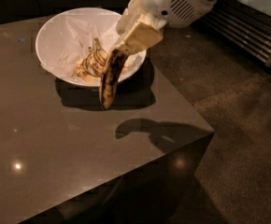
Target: Pick banana from white bowl
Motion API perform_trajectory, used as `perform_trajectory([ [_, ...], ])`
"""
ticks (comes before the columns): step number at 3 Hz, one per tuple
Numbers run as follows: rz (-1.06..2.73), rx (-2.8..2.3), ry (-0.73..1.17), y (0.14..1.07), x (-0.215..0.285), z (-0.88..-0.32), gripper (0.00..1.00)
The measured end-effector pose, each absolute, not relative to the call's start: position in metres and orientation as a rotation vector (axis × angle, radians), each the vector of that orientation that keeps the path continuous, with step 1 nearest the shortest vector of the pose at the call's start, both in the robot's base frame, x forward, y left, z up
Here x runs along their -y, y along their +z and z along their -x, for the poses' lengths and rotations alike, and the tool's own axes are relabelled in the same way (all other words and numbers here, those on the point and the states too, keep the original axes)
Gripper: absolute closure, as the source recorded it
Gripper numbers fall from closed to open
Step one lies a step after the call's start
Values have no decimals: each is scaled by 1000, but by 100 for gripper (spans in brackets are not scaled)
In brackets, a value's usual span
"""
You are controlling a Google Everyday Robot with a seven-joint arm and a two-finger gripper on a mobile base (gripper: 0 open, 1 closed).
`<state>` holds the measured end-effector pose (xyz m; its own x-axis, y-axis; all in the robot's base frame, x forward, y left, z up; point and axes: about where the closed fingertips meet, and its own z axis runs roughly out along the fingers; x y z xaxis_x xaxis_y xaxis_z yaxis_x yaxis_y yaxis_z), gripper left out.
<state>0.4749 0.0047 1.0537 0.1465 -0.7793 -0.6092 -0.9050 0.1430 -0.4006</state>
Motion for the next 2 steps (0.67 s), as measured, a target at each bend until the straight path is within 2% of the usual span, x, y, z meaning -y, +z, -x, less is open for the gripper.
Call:
perform_trajectory([
  [2, 1625, -1707, 235, 1034, 5, -446, 100],
])
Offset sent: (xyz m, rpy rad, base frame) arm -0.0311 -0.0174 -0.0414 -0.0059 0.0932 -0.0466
